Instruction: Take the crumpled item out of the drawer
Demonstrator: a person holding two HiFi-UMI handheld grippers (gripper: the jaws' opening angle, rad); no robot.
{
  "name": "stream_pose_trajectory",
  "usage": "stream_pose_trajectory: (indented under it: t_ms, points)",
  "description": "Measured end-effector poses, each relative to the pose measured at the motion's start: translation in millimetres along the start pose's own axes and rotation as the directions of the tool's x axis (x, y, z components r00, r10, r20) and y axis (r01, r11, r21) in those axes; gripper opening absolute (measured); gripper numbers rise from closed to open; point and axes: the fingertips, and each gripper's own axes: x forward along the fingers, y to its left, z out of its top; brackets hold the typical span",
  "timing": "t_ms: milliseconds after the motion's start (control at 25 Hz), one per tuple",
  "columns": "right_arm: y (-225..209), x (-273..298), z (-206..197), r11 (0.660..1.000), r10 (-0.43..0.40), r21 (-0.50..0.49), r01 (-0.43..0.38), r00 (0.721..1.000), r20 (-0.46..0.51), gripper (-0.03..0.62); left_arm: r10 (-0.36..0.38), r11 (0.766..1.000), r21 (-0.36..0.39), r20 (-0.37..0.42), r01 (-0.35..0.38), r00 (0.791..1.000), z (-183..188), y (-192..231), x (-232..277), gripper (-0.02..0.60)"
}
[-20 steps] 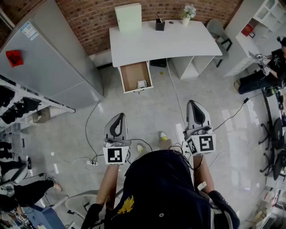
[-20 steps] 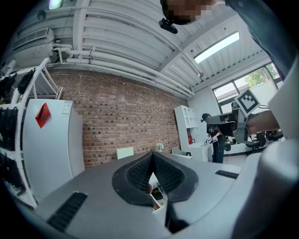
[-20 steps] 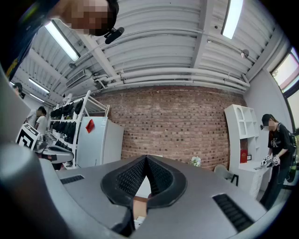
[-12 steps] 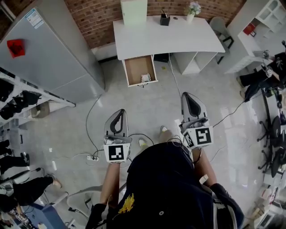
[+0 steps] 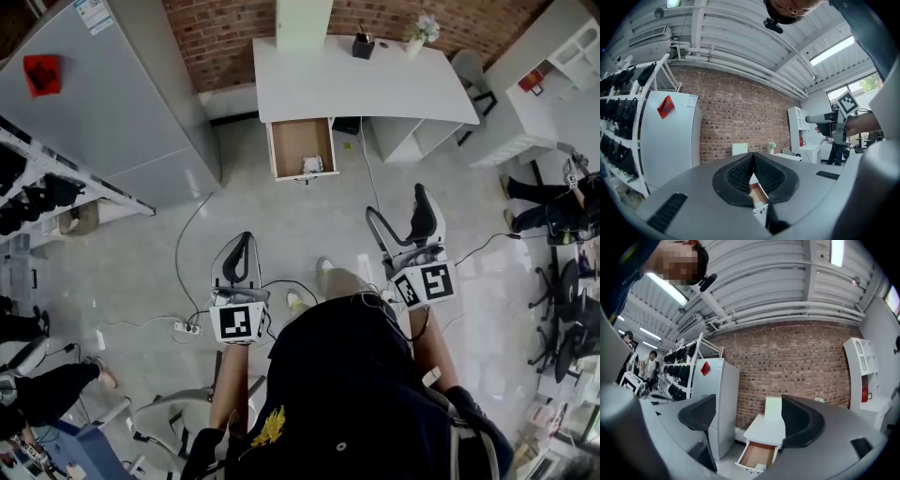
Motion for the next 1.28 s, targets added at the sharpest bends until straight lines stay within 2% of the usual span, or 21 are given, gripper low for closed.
stream_pose_trajectory:
  t_ms: [120,240,320,360,440,640,800,1040,1280]
  points:
    - [-6,10,-11,0.999,-0.006,-0.047,0.004,0.999,-0.037,0.436,0.002,1.000,-0.003,-0.018,-0.002,1.000,-8,5,16,0.017]
    - [-24,31,-24,0.999,-0.011,-0.035,0.010,0.999,-0.052,0.436,-0.003,1.000,-0.007,-0.033,0.003,0.999,-11,6,45,0.017]
    - [-37,43,-40,1.000,-0.012,-0.022,0.011,0.997,-0.077,0.436,0.010,0.999,-0.040,-0.036,-0.012,0.999,-10,3,63,0.017]
    - [-42,50,-50,1.000,-0.009,-0.009,0.008,0.996,-0.092,0.436,0.017,0.999,-0.035,-0.052,-0.019,0.999,-15,4,69,0.017]
    - [-55,73,-63,1.000,0.005,0.026,-0.002,0.995,-0.100,0.436,0.021,1.000,0.022,-0.089,-0.019,0.996,-27,12,85,0.017]
    - [-101,157,-75,0.998,0.040,0.044,-0.037,0.997,-0.071,0.436,0.051,0.995,0.089,-0.094,-0.042,0.994,-17,39,171,0.017]
    - [-141,221,-89,0.996,0.080,0.054,-0.076,0.993,-0.084,0.436,0.123,0.988,0.104,-0.083,-0.114,0.989,-4,59,237,0.017]
    - [-196,298,-101,0.989,0.137,0.074,-0.130,0.985,-0.105,0.436,0.161,0.982,0.117,-0.120,-0.147,0.980,-2,75,328,0.017]
    - [-228,343,-126,0.985,0.150,0.101,-0.137,0.981,-0.124,0.436,0.134,0.986,0.124,-0.169,-0.113,0.977,-20,71,383,0.017]
